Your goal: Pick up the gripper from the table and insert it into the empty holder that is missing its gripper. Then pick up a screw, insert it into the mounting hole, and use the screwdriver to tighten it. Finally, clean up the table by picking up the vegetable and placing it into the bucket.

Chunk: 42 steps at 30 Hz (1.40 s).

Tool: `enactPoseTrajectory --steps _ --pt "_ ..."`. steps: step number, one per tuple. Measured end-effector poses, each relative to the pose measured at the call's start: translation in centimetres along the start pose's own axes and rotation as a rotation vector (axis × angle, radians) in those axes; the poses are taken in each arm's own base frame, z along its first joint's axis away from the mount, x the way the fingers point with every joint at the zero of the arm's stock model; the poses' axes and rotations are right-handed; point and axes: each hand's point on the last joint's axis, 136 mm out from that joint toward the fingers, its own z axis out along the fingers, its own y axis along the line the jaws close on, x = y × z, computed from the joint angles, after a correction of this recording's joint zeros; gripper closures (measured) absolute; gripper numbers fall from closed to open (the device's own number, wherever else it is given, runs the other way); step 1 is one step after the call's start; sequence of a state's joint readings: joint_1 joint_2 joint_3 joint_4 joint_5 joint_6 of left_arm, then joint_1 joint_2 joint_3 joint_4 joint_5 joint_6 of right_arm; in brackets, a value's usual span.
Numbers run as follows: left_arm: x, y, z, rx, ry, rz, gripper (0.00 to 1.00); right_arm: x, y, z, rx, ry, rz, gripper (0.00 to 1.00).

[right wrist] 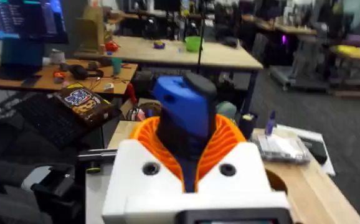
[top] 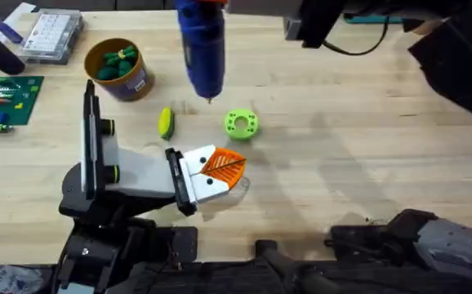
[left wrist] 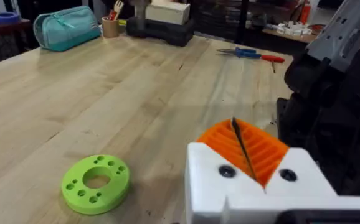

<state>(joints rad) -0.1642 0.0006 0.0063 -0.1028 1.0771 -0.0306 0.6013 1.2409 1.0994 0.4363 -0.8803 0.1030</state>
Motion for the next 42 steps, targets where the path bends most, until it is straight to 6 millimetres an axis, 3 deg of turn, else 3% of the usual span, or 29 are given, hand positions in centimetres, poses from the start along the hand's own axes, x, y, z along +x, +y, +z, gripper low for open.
enactPoseTrajectory --steps 3,7,8,9,17,29,35,42 --pt "0.0 0.0 0.0 0.000 0.000 0.000 0.982 0.9 -1.0 -0.6 0.033 0.037 0.018 0.946" --pt "0.0 0.0 0.0 0.000 0.000 0.000 0.982 3.9 -3.9 -2.2 0.155 0.155 0.001 0.946" --pt "0.0 0.0 0.0 0.000 0.000 0.000 0.982 4.5 -4.5 -2.5 0.186 0.181 -0.020 0.946" --pt "0.0 0.0 0.0 0.000 0.000 0.000 0.982 6.0 -6.4 -3.0 0.267 0.241 -0.107 0.947" --pt "0.0 0.0 0.0 0.000 0.000 0.000 0.982 12.7 -13.3 -5.0 0.486 0.538 -0.396 0.947" --pt "0.0 0.0 0.0 0.000 0.000 0.000 0.982 22.2 -21.4 -9.6 0.599 0.884 -0.604 0.946" --pt "0.0 0.0 0.0 0.000 0.000 0.000 0.982 27.0 -24.1 -12.8 0.602 1.018 -0.632 0.945" --pt "0.0 0.0 0.0 0.000 0.000 0.000 0.982 31.8 -25.4 -15.3 0.556 1.162 -0.675 0.947"
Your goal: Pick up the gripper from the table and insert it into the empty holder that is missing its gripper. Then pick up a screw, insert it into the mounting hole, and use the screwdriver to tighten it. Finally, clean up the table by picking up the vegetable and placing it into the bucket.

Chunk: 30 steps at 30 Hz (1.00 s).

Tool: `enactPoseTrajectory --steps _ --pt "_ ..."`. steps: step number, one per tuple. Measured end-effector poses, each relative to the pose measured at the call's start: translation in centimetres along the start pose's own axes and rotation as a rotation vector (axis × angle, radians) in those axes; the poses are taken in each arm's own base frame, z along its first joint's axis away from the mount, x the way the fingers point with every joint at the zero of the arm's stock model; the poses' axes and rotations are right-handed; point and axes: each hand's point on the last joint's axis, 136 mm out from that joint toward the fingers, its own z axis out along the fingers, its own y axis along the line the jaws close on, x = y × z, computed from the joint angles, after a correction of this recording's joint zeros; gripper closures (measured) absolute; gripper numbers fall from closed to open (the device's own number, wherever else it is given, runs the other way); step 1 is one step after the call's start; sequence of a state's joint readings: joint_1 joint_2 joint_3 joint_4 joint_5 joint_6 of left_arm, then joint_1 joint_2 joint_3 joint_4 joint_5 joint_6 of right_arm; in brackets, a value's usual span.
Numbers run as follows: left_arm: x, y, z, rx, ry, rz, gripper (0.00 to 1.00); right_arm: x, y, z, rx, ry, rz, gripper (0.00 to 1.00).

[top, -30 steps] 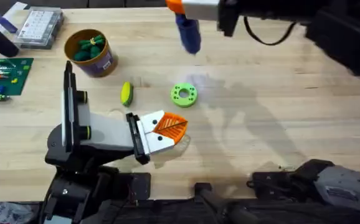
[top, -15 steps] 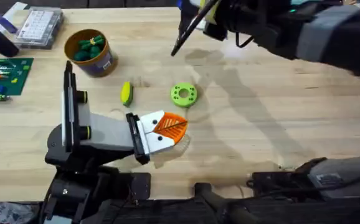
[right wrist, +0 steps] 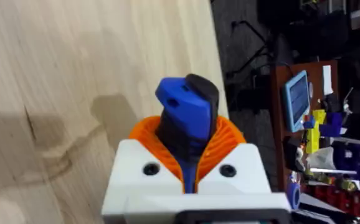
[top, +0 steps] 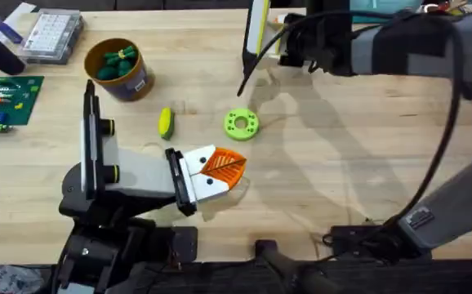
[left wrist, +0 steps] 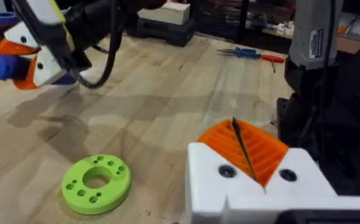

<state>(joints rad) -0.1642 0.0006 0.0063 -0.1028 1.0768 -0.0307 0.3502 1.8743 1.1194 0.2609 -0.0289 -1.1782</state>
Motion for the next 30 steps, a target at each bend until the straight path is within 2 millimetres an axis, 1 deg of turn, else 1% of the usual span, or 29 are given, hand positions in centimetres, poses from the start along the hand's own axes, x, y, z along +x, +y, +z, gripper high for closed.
enactPoseTrajectory --steps 4,9,12,16,17,25,26,27,29,30 --pt "0.0 0.0 0.0 0.000 0.000 0.000 0.982 0.8 1.1 1.2 -0.025 0.021 -0.031 0.946" --pt "0.0 0.0 0.0 0.000 0.000 0.000 0.982 1.0 1.2 2.3 -0.018 0.024 -0.056 0.947" --pt "0.0 0.0 0.0 0.000 0.000 0.000 0.982 1.3 1.6 3.1 -0.024 0.028 -0.064 0.945" --pt "0.0 0.0 0.0 0.000 0.000 0.000 0.982 2.0 2.5 4.1 -0.042 0.040 -0.083 0.946" --pt "0.0 0.0 0.0 0.000 0.000 0.000 0.982 2.4 3.0 4.5 -0.053 0.052 -0.095 0.946" --pt "0.0 0.0 0.0 0.000 0.000 0.000 0.982 2.5 3.1 4.5 -0.062 0.058 -0.098 0.943" --pt "0.0 0.0 0.0 0.000 0.000 0.000 0.982 2.5 3.1 4.5 -0.063 0.059 -0.096 0.929" --pt "0.0 0.0 0.0 0.000 0.000 0.000 0.982 2.5 3.2 4.5 -0.065 0.060 -0.094 0.879" --pt "0.0 0.0 0.0 0.000 0.000 0.000 0.982 2.6 3.3 4.5 -0.071 0.063 -0.083 0.694" --pt "0.0 0.0 0.0 0.000 0.000 0.000 0.982 2.7 3.2 4.5 -0.067 0.065 -0.079 0.543"
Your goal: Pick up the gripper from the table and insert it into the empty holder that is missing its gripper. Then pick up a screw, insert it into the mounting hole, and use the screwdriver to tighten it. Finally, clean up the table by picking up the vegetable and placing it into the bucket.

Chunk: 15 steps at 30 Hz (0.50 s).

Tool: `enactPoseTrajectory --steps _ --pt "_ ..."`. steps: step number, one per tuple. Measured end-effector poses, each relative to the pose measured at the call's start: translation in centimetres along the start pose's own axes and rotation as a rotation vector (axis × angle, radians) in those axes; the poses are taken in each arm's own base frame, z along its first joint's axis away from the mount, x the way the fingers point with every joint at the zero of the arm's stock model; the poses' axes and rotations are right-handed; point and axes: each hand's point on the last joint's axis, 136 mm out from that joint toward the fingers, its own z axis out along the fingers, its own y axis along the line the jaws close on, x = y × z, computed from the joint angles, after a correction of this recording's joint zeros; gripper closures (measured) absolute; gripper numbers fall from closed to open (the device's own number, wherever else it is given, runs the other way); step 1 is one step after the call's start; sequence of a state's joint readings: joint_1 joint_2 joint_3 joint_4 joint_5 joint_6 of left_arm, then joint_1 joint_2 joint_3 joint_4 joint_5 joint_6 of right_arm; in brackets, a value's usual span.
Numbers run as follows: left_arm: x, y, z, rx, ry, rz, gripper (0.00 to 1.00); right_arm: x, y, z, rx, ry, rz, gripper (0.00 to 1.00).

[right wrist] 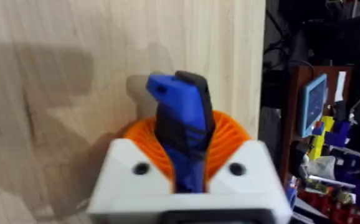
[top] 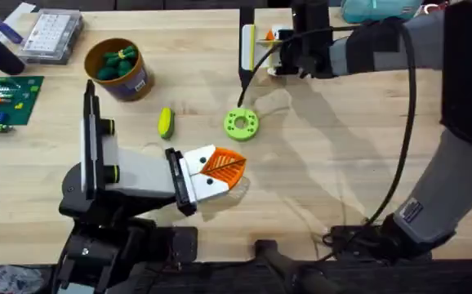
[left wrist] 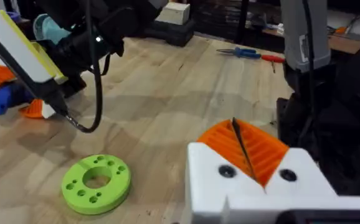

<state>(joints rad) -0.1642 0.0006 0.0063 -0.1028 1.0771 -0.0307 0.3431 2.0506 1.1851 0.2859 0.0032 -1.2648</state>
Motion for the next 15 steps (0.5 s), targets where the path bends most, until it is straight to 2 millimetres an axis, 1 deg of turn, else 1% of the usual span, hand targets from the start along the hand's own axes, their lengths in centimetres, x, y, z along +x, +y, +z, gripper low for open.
enactPoseTrajectory --steps 1,3,4,6,10,15 --pt "0.0 0.0 0.0 0.000 0.000 0.000 0.982 0.0 -0.3 0.0 0.010 -0.002 0.004 0.405" --pt "0.0 0.0 0.0 0.000 0.000 0.000 0.982 -0.1 -1.6 -0.2 0.043 -0.004 0.008 0.095" --pt "0.0 0.0 0.0 0.000 0.000 0.000 0.982 -0.2 -2.0 -0.3 0.051 -0.004 0.012 0.030" --pt "0.0 0.0 0.0 0.000 0.000 0.000 0.982 -0.3 -1.9 -0.3 0.050 -0.002 0.026 0.009" --pt "0.0 0.0 0.0 0.000 0.000 0.000 0.982 -0.5 -1.8 -0.3 0.054 0.014 0.088 0.007" --pt "0.0 0.0 0.0 0.000 0.000 0.000 0.982 -1.5 -0.9 -0.5 0.041 0.048 0.173 0.007"
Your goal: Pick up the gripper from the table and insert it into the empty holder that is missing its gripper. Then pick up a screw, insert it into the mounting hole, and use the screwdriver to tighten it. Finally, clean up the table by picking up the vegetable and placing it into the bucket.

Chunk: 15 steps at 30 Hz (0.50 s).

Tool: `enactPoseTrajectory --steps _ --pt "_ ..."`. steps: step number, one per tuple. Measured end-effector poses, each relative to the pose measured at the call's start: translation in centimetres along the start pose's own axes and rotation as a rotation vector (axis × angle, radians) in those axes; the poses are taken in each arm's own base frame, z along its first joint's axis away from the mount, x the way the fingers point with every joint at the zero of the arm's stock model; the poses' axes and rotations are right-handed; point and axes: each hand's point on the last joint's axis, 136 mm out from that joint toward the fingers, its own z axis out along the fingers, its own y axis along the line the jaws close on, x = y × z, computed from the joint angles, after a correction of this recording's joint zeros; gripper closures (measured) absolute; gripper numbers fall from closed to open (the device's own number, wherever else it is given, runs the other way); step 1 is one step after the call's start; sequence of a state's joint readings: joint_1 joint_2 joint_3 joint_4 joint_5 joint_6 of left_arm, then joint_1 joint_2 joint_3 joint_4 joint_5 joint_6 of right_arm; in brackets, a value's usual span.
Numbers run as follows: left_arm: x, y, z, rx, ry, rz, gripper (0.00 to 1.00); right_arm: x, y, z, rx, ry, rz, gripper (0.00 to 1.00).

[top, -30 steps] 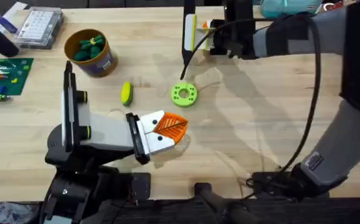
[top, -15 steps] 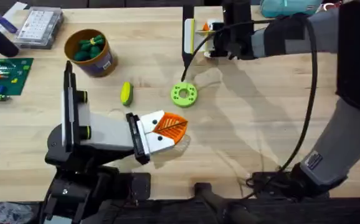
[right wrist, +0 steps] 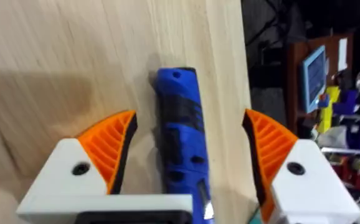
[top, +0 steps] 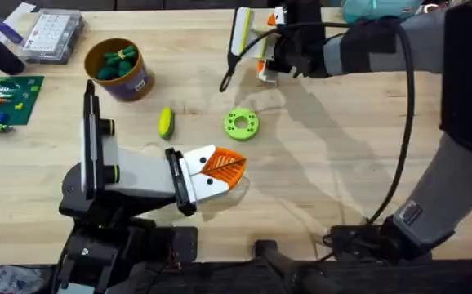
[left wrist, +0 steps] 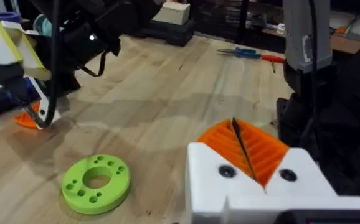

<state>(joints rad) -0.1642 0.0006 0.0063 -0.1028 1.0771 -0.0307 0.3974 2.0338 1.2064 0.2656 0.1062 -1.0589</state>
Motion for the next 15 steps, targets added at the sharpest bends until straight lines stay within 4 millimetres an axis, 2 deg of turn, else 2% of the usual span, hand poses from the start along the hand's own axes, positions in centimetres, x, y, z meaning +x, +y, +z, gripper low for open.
enactPoseTrajectory --steps 2,4,15 --pt "0.0 0.0 0.0 0.000 0.000 0.000 0.982 -0.9 1.3 -0.9 -0.045 0.019 0.025 0.007" --pt "0.0 0.0 0.0 0.000 0.000 0.000 0.982 -1.3 1.6 -1.1 -0.044 0.034 0.044 0.007" --pt "0.0 0.0 0.0 0.000 0.000 0.000 0.982 -1.1 1.7 -1.4 0.000 0.103 0.099 0.007"
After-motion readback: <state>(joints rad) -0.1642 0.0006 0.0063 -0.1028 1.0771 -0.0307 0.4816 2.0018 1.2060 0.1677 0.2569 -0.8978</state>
